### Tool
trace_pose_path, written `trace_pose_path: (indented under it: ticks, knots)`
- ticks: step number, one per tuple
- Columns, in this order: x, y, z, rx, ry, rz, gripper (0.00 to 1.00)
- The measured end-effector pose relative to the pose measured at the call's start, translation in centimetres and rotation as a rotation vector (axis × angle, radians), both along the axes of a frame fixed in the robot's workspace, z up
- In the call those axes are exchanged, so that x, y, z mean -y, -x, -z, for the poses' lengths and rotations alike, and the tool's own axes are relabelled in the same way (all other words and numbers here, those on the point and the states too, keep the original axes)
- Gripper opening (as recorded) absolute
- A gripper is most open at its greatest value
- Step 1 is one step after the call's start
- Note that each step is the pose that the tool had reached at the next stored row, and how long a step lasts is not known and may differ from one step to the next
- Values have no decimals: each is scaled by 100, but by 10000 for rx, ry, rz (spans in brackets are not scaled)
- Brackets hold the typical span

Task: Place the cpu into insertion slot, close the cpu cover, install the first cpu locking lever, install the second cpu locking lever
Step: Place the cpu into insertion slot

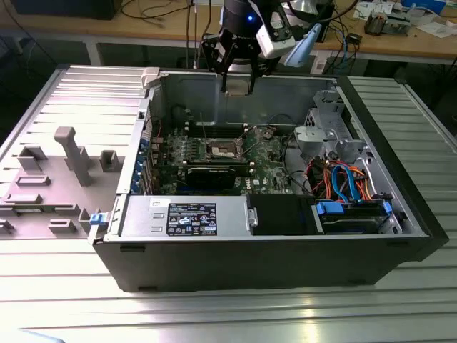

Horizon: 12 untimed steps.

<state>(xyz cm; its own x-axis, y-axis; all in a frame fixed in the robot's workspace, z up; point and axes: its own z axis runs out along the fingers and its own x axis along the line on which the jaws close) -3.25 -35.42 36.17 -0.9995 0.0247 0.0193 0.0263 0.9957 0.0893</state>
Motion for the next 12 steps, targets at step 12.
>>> trace_pose_path:
  ticks: [12]
  knots:
    - [7,12,4,0,0,328,55]
